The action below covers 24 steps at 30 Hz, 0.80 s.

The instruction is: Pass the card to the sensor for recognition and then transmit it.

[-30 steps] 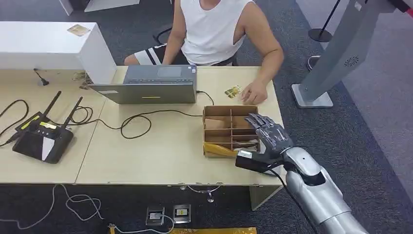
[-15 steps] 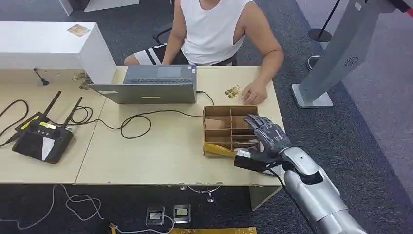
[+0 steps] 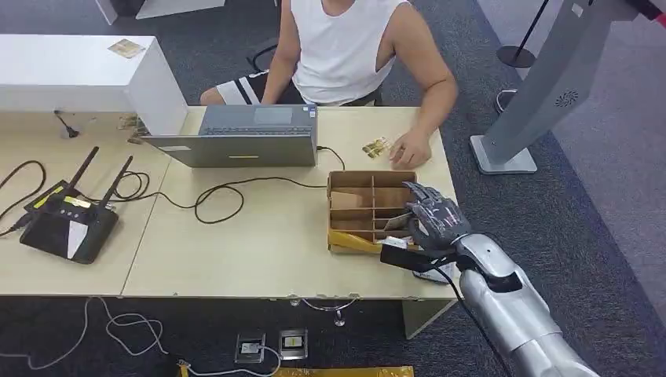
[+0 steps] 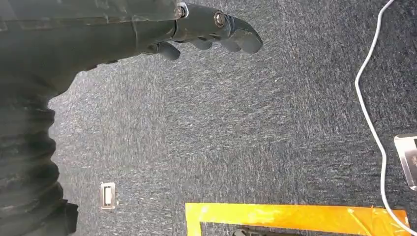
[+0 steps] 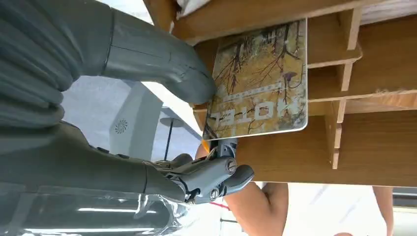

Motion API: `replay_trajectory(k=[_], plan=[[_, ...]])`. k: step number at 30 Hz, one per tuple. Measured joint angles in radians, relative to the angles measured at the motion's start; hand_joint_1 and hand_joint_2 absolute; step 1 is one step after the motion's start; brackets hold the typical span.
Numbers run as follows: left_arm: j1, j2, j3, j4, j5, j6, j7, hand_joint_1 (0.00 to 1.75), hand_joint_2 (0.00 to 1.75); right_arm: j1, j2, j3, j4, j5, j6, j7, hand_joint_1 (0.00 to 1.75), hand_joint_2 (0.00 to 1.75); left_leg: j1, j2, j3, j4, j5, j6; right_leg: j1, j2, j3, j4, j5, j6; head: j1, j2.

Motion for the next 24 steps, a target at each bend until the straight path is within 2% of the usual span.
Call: replay_trajectory(k=[14,24], plan=[[0.000,-0.003,0.000,0.000,0.004,0.006,0.000,0.00,1.75,-0.015,0.008,0.000,0.036,-0.004,-0.009,0.005,1.75,1.75,0.000,0.000,0.000,0.000,0.000,0.000,0.000,0.000,0.000,0.000,0.000,0.000,0.000,0.000],[-0.002,-0.003,0.000,0.000,0.005,0.010,0.000,0.00,1.75,-0.033,0.012,-0.001,0.045,-0.005,-0.041,0.018,1.75,1.75,0.000,0.001,0.000,0.000,0.000,0.000,0.000,0.000,0.000,0.000,0.000,0.000,0.000,0.000]])
